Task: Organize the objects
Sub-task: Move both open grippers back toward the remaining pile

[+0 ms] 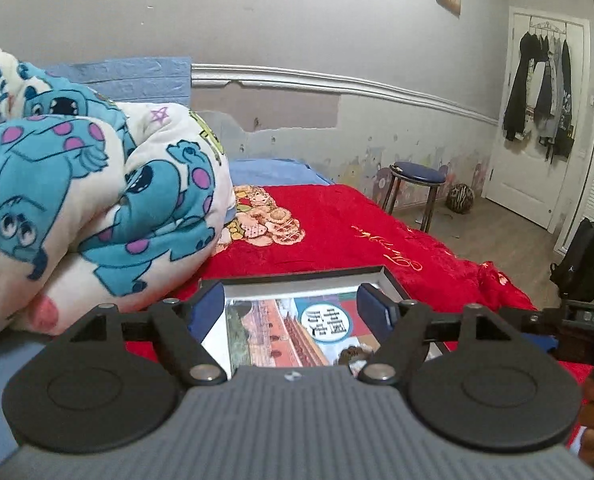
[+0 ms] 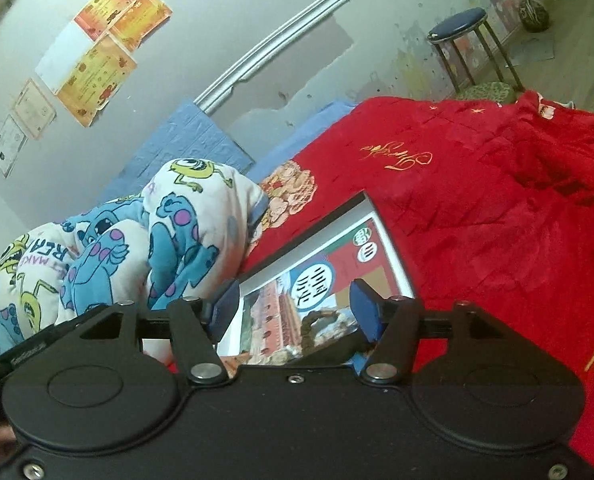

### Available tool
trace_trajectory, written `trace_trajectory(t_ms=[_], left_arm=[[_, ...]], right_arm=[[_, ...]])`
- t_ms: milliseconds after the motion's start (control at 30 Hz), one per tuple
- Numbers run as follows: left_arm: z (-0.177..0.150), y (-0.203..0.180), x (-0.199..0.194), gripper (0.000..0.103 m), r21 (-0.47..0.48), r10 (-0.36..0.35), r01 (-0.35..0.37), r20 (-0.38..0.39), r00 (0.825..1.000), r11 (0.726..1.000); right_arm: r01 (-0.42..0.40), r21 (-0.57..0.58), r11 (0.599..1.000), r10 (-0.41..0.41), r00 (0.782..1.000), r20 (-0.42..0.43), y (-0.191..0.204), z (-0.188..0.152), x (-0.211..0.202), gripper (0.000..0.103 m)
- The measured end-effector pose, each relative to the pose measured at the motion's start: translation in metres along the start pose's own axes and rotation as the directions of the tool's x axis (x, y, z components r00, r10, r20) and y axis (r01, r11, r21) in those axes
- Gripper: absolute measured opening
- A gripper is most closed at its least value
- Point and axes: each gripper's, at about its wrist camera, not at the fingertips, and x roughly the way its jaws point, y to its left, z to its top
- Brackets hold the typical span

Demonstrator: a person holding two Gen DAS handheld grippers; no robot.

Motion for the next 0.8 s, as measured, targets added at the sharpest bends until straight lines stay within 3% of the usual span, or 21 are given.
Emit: trace_trajectory(t_ms=[133,267,500,633,800], left_arm=[[-0.023,0.000,-0.005,0.084,-0.016,-0.015,0.015,-0.030,0.999,1.000],[-0.050,0.002,0.012,0.084,-0.061,-0.027,0.020,-0.109,0.994,0.998],[-0.091,0.007,0.051,0.084,-0.080,-0.010,-0.011,-0.263,0.965,0.997],[-0.101,0.010,0.071,0.083,-0.077,0.022,-0.049,-0.316,0.949,0.996],[-0.107,0.010,0.095,0.083,-0.110,0.004,-0.045,-0.350,0.937,0.993]], right_arm=[[0.023,-0.035,0.999,-0.024,0.999,-0.032,0.014,-0.021,-0.001,0.061],[0.047,-0.042,0.998,-0.050,0.996,-0.067,0.016,-0.041,0.004,0.061],[0.076,-0.023,0.997,-0.079,0.985,-0.153,0.010,-0.070,0.033,0.061],[0.105,-0.032,0.994,-0.110,0.975,-0.195,0.005,-0.081,0.052,0.061],[0.109,0.005,0.994,-0.105,0.962,-0.254,-0.007,-0.086,0.071,0.061]])
